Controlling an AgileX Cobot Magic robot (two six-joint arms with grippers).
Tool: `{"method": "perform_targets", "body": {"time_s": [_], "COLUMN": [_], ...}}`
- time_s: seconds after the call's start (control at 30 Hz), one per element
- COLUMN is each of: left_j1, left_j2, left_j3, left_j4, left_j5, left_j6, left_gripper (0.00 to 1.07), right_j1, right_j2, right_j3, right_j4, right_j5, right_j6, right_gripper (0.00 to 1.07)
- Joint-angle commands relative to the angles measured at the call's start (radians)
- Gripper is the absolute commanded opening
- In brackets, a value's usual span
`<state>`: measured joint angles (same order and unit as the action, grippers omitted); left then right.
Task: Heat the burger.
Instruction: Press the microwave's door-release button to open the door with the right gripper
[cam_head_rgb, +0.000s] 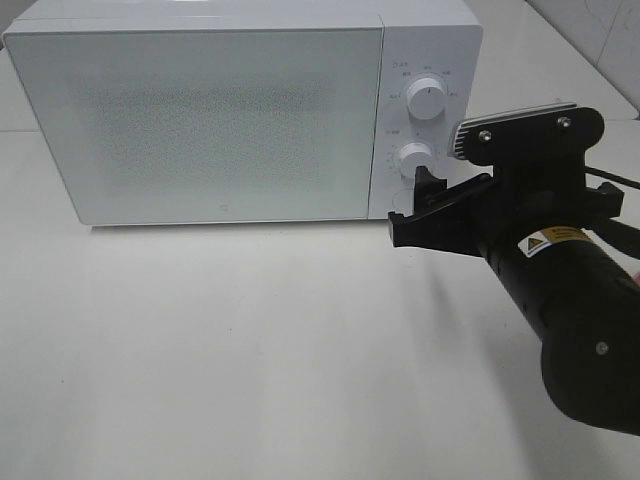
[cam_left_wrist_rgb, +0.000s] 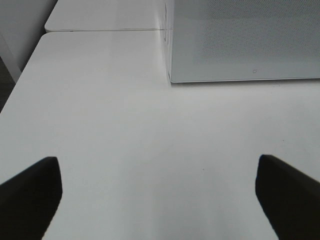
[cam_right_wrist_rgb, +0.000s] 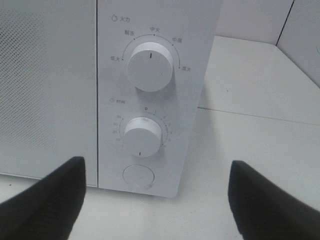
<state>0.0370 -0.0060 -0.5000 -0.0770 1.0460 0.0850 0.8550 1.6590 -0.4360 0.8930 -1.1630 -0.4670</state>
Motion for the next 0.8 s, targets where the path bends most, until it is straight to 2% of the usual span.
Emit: {"method": "perform_targets", "body": {"time_s": [0.03, 0.27, 0.4, 0.47, 0.5, 0.57, 0.6, 0.67, 0.7, 0.73, 0.77, 0.8], "left_j1": [0.003, 0.003, 0.003, 0.003, 0.003, 0.003, 0.003, 0.003, 0.003, 0.003, 0.003, 0.003], "left_j2": [-0.020, -0.020, -0.020, -0.020, -0.020, -0.020, -0.020, -0.020, -0.020, -0.020, -0.020, -0.020], "left_j3": [0.004, 0.004, 0.004, 0.004, 0.004, 0.004, 0.004, 0.004, 0.004, 0.004, 0.004, 0.004], "left_j4": [-0.009, -0.009, -0.009, -0.009, -0.009, -0.009, -0.009, -0.009, -0.009, -0.009, -0.009, -0.009], "left_j5": [-0.008, -0.008, -0.008, -0.008, -0.008, -0.008, -0.008, -0.008, -0.008, -0.008, -0.008, -0.008], "left_j6": [-0.006, -0.006, -0.006, -0.006, -0.006, -0.006, -0.006, -0.006, -0.006, -0.006, -0.006, -0.006], "left_gripper": [0.98, 0.98, 0.98, 0.98, 0.98, 0.98, 0.98, 0.98, 0.98, 0.98, 0.98, 0.98], "right_j1": [0.003, 0.003, 0.003, 0.003, 0.003, 0.003, 0.003, 0.003, 0.003, 0.003, 0.003, 0.003], "right_j2": [0.037, 0.067, 0.067, 0.067, 0.067, 0.067, 0.067, 0.067, 0.067, 0.067, 0.067, 0.067], "right_j3": [-0.030, -0.036, -0.036, -0.036, -0.036, -0.036, -0.036, -0.036, -0.036, -0.036, -0.036, -0.036], "right_j4": [0.000, 0.000, -0.005, -0.005, -0.005, -0.005, -0.005, -0.005, -0.005, -0.006, -0.006, -0.006], "right_j5": [-0.008, -0.003, -0.004, -0.004, -0.004, -0.003, -0.003, -0.001, -0.001, 0.016, 0.016, 0.029], "right_j6": [0.033, 0.105, 0.278, 0.467, 0.467, 0.685, 0.685, 0.883, 0.883, 1.006, 1.006, 1.135], "right_gripper": [0.76, 0.76, 0.75, 0.72, 0.72, 0.67, 0.67, 0.58, 0.58, 0.52, 0.52, 0.45]}}
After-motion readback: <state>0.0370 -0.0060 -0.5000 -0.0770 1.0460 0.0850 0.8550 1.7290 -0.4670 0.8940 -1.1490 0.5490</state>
